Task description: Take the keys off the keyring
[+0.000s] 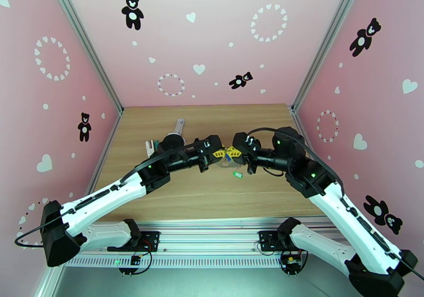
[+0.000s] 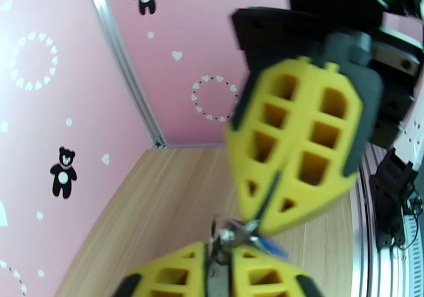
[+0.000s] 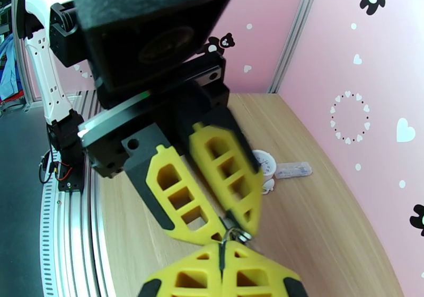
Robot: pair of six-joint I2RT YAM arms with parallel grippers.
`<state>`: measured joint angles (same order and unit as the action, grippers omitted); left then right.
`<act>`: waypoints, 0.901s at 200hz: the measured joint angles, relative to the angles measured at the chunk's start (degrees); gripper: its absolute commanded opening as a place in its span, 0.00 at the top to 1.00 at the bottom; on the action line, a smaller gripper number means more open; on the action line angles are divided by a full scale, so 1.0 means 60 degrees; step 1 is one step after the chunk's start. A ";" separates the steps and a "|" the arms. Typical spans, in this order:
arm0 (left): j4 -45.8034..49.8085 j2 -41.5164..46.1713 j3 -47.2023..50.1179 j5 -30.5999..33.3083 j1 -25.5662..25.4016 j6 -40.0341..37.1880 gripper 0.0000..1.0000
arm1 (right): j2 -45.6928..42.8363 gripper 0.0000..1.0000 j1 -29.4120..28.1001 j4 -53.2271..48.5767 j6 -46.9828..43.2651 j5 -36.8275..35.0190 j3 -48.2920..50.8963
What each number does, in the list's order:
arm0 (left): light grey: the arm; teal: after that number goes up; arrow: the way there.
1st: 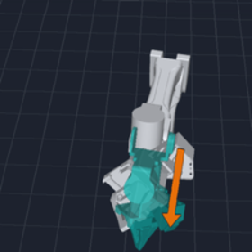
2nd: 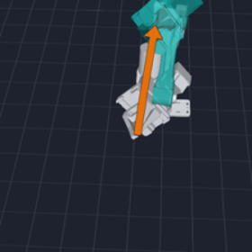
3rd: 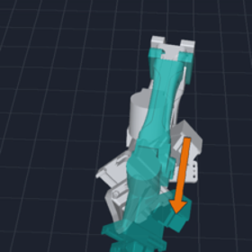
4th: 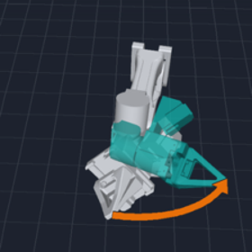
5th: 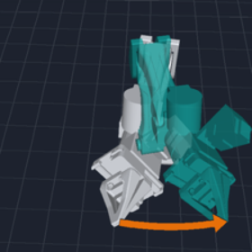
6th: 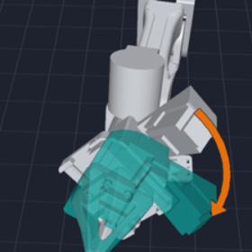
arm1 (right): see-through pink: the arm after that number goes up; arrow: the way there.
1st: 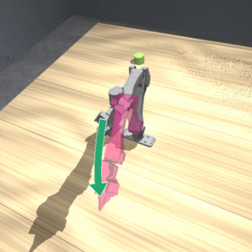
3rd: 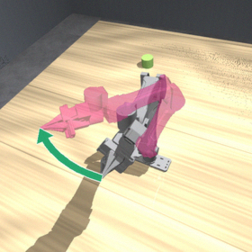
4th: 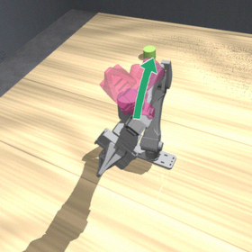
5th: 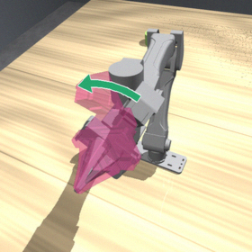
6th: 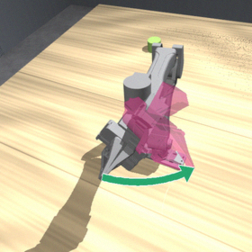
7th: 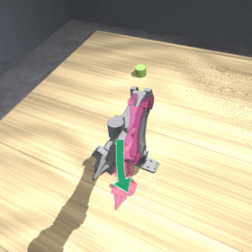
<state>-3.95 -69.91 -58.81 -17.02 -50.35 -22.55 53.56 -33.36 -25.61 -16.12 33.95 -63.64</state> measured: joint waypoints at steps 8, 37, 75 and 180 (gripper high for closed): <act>-0.0011 0.0015 0.0000 0.0066 0.0000 -0.0036 0.65 | 0.0000 1.00 0.0076 0.0000 0.0087 0.0117 0.0000; -0.0299 0.0372 0.0342 0.0073 0.0000 -0.0299 0.60 | 0.0026 1.00 0.0484 -0.0069 0.0328 0.0801 -0.0007; -0.0499 0.0943 0.0601 -0.0138 0.0000 -0.0718 0.58 | 0.0189 1.00 0.0911 -0.0386 0.0590 0.1621 -0.0106; 0.0907 0.0976 0.0102 -0.1293 0.0000 -0.1920 0.52 | 0.0189 1.00 0.1253 -0.0911 0.0583 0.2226 -0.0324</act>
<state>1.50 -64.05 -58.19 -24.77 -50.35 -34.06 54.70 -25.85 -31.07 -12.62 47.31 -65.58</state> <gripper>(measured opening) 0.479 0.035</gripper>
